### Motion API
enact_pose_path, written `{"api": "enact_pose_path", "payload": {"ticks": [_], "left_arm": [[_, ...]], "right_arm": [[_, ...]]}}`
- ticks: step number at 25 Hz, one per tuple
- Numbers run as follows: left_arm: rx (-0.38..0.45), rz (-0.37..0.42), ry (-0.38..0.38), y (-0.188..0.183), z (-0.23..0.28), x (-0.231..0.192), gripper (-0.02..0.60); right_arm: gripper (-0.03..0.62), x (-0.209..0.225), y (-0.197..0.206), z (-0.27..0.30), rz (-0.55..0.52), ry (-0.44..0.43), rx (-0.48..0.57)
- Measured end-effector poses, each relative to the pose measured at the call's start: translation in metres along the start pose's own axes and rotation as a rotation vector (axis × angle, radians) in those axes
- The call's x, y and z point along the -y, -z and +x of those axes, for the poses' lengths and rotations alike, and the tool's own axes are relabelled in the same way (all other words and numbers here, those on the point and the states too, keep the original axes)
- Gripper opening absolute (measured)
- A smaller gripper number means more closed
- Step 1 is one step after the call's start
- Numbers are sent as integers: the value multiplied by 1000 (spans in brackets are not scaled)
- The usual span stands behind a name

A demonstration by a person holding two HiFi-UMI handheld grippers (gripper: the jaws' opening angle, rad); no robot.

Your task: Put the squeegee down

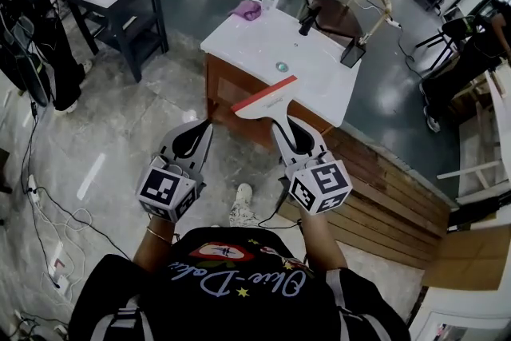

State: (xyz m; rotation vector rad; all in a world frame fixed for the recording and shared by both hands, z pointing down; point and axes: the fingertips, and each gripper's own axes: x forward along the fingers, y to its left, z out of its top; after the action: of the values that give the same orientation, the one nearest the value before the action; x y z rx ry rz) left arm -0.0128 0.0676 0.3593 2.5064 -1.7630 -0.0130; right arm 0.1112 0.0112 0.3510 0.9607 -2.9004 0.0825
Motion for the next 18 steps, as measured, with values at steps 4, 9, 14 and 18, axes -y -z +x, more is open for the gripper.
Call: {"api": "enact_pose_path", "payload": {"ticks": [4,9,14,18], "left_arm": [[-1,3,2,0,12,-3,-3],[-6,3,-4,-1,27,-12,-3],[-10,-1,-10,1,40,-19,-3],[-7,-11,-15,2,49,-25,-3]], "right_arm": [[91,9,0,7,6,0,-3],[91,20,1,19,14,-6,-9],[91,30,1,30,14,-9,-16],[89,39,0,38,11,-10,-18]]}}
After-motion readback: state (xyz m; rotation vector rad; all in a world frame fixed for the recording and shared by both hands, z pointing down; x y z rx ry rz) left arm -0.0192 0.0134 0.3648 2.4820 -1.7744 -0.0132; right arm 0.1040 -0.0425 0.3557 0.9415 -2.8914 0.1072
